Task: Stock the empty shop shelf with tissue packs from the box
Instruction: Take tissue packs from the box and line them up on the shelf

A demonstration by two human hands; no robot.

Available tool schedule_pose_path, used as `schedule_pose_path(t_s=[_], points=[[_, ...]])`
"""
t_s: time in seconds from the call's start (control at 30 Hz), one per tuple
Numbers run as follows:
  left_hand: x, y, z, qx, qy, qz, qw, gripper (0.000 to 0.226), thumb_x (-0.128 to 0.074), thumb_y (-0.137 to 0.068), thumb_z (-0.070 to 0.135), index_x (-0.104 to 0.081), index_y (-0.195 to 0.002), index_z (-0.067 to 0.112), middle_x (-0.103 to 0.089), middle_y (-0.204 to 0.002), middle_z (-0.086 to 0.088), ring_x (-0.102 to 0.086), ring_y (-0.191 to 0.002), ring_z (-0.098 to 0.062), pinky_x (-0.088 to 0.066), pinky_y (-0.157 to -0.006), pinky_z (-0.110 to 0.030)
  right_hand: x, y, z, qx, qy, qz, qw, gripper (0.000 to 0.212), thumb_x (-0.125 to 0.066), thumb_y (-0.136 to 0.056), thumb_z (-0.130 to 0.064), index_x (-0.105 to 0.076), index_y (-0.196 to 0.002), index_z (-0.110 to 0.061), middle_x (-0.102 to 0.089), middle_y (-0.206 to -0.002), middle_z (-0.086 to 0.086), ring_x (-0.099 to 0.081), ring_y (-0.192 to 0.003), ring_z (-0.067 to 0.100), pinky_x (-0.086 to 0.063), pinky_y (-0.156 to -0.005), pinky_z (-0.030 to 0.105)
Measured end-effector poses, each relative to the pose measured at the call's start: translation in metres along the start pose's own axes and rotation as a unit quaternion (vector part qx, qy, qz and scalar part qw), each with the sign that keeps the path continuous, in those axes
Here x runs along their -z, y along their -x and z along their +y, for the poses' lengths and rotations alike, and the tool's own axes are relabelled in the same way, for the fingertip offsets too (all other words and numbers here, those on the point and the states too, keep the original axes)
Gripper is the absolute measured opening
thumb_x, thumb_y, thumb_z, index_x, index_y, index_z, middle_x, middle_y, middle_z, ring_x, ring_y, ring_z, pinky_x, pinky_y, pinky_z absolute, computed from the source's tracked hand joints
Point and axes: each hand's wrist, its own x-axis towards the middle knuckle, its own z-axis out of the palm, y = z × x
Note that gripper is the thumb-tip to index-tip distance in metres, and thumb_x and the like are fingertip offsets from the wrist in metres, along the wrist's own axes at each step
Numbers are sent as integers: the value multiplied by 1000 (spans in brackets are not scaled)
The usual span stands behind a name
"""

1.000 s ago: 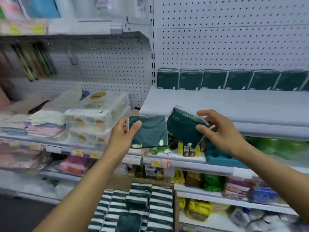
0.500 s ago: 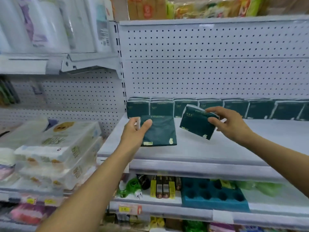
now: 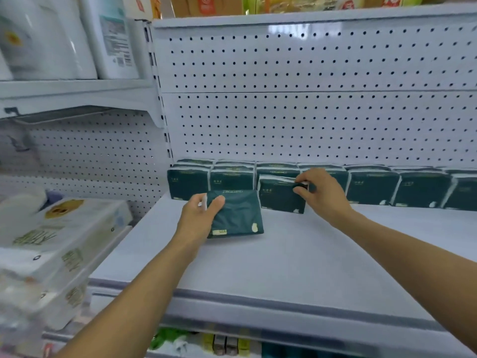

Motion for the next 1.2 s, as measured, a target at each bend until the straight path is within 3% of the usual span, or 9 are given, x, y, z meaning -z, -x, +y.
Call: schedule_pose_path(t_s=[0.3, 0.5, 0.57, 0.63, 0.73, 0.9, 1.03, 1.13, 1.2], points=[[-13, -7, 3, 4, 14, 7, 1000, 27, -64, -90, 47, -60, -107, 26, -70, -101, 4, -68, -94, -16, -55, -90, -43, -13, -26, 9, 29, 71, 34, 997, 19, -68, -89, -32, -68, -107, -23, -47, -102, -11, -45, -86, 7, -42, -67, 28], [-16, -2, 7, 8, 30, -11, 999, 26, -65, -90, 46, -62, -106, 26, -73, -102, 2, -70, -94, -16, -55, -92, -46, -10, -15, 4, 24, 36, 69, 997, 42, -62, -90, -44, -59, -128, -26, -49, -117, -4, -46, -104, 11, -47, -81, 30], [-18, 3, 13, -3, 40, -47, 998, 26, -64, -91, 42, -62, -107, 22, -74, -104, 1, -71, -95, -16, -55, -93, -43, -2, -1, -12, 41, -58, 35, 997, 47, -59, -88, -52, -55, -130, -33, -48, -120, -11, -45, -108, 5, -44, -85, 25], [-26, 11, 20, -26, 55, -98, 993, 25, -63, -93, 36, -61, -108, 16, -74, -104, -3, -71, -96, -19, -55, -93, -44, 6, 14, -32, 50, -162, -76, 983, 51, -67, -82, -52, -54, -129, -39, -50, -120, -19, -48, -110, -2, -43, -87, 17], [-45, 26, 21, -60, 55, -164, 983, 19, -62, -95, 27, -59, -110, 17, -72, -105, -8, -71, -96, -23, -59, -85, -41, 11, 29, -36, 51, -239, -183, 952, 47, -80, -77, -29, -62, -121, -33, -61, -113, -21, -58, -104, -2, -49, -84, 14], [-64, 22, 12, -178, -104, -189, 960, 28, -60, -95, 36, -53, -120, 26, -62, -121, 12, -57, -112, -5, -46, -92, -25, 30, 44, 11, 11, -212, -126, 969, 35, -82, -76, -21, -68, -106, -32, -65, -105, -21, -61, -100, 1, -51, -86, 21], [-87, -5, 19, -340, -308, -76, 885, 56, -61, -93, 38, -38, -143, 25, -39, -147, 10, -33, -135, -9, -26, -112, -30, 48, 42, 56, -20, -131, -37, 990, 39, -81, -76, -25, -65, -107, -42, -60, -103, -25, -56, -101, 0, -47, -89, 22], [-107, -34, 19, -424, -476, -36, 769, 79, -64, -89, 41, -23, -154, 22, -20, -161, 2, -15, -149, -21, -3, -121, -41, 52, 35, 80, -13, -65, -9, 998, 40, -79, -78, -28, -63, -114, -39, -57, -107, -21, -51, -105, 2, -42, -94, 23], [-114, -52, 15, -443, -561, -41, 699, 93, -68, -84, 47, -15, -156, 23, -19, -163, -1, -13, -151, -26, 0, -120, -48, 48, 29, 90, 15, -20, 9, 1000, 41, -77, -80, -28, -64, -118, -31, -53, -111, -15, -46, -108, 4, -42, -93, 24]])
